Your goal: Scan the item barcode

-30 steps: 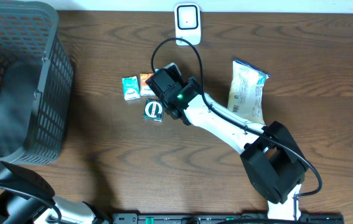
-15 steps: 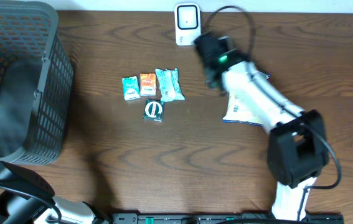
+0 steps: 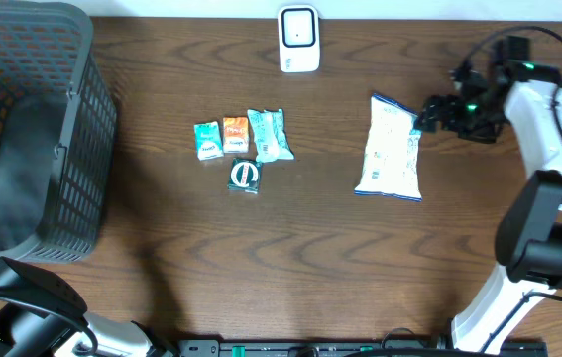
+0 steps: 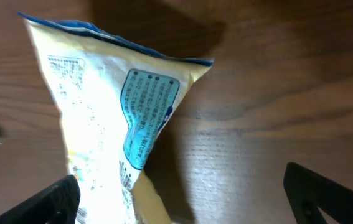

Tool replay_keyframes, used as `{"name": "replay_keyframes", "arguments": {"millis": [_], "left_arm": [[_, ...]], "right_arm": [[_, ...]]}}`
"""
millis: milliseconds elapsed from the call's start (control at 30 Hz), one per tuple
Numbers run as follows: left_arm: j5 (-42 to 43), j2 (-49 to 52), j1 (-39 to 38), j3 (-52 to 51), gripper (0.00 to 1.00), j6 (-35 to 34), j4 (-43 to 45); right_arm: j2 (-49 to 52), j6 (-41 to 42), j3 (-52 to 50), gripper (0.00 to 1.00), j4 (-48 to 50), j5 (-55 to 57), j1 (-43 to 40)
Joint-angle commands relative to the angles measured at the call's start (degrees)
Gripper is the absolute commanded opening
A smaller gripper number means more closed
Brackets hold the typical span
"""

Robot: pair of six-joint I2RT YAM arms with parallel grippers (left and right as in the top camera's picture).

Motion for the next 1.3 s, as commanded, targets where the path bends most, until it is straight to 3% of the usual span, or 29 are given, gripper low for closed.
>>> {"name": "replay_keyframes", "arguments": {"millis": [0, 333, 433, 467, 500, 533, 733, 867, 900, 1067, 1267], "left_arm": [[-0.2, 0.3, 0.2, -0.1, 0.98, -0.3, -0.3], [-0.2, 0.3, 0.2, -0.1, 0.98, -0.3, -0.3], [-0.2, 0.3, 0.2, -0.1, 0.98, -0.3, -0.3], [-0.2, 0.3, 0.2, -0.1, 0.98, -0.3, -0.3], [-0.2, 0.3, 0.2, -0.1, 0.98, -0.3, -0.3], [-0.2, 0.3, 0.2, -0.1, 0.98, -0.3, -0.3], [-0.2, 0.3, 0.2, -0.1, 0.98, -0.3, -0.3], [-0.2, 0.3, 0.2, -0.1, 0.98, -0.3, -0.3], [-0.2, 0.3, 0.2, -0.1, 0.98, -0.3, -0.3], [-0.2, 0.3, 0.2, -0.1, 0.98, -0.3, -0.3], [-0.2, 0.3, 0.2, -0.1, 0.98, -0.3, -0.3]], "right_arm": [[-1.3, -2.7, -5.8, 0.99, 3.6, -14.4, -1.8], [-1.3, 7.2, -24.6, 0.98, 28.5, -19.4, 2.9], [-1.3, 7.2, -26.4, 0.44, 31.5, -19.3, 6.1], [-1.3, 7.2, -26.2, 0.19, 31.7, -19.3, 6.8], [-1.3, 8.1, -25.7, 0.05, 31.6, -19.3, 7.0], [-1.4, 9.6, -24.8, 0.01, 31.1, -19.3, 7.1], [-5.4, 12.6, -18.0, 0.01, 25.0, -14.6, 7.8], [-11.4, 12.6, -14.7, 0.01, 19.9, 16.3, 13.6], [-12.7, 12.6, -14.7, 0.01, 19.1, 31.7, 17.9], [-10.8, 12.6, -15.8, 0.01, 17.9, 66.2, 29.2], [-3.1, 12.6, -16.1, 0.01, 18.5, 72.3, 37.3]]}}
